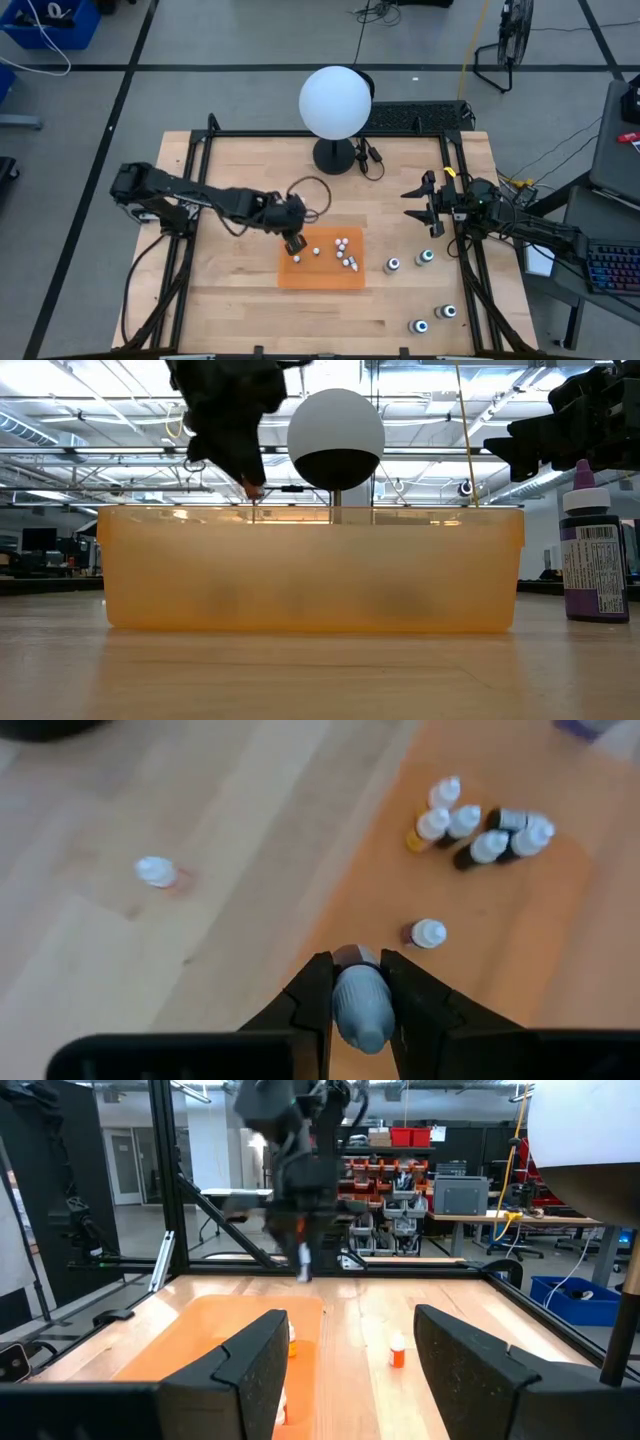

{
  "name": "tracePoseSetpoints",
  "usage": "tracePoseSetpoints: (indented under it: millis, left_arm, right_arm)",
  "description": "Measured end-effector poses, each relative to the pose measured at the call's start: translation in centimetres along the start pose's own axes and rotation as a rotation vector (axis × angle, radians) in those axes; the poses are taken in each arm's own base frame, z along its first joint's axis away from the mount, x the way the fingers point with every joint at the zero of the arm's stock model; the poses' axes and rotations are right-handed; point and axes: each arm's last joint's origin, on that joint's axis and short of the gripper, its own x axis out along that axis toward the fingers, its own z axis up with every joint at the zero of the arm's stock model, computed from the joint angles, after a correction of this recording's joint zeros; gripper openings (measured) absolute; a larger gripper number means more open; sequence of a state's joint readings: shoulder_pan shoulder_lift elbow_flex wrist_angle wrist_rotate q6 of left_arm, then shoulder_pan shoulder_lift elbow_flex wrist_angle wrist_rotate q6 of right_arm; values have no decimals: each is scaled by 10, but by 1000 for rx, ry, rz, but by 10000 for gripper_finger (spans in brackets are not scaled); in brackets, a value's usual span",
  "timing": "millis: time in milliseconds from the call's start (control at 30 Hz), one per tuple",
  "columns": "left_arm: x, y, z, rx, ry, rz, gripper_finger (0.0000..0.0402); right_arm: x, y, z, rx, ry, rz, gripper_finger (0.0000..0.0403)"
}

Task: Pick & Place food coloring
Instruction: Put the small purple food coloring bottle into the orange container

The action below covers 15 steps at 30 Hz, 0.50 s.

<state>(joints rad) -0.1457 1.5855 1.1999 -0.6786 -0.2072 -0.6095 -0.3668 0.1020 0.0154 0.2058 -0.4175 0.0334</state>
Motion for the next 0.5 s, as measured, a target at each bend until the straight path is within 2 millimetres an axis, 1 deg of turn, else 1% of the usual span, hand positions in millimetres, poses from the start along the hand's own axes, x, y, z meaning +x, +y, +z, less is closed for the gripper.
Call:
tracePoseSetpoints:
  millis: [100, 200, 300, 500]
  left_arm:
    - [20, -9, -1, 20, 40, 16, 68]
    - [41, -13, 1, 34, 79, 42, 68]
    - [59, -17, 3, 56, 121, 19, 68]
    - [86, -22, 4, 67, 185, 21, 68]
  right_arm:
    - [0, 0, 0, 0, 0, 0, 207]
    - [0, 0, 0, 0, 0, 0, 207]
    - [0, 0, 0, 0, 0, 0, 206]
    - [0, 0, 0, 0, 0, 0, 207]
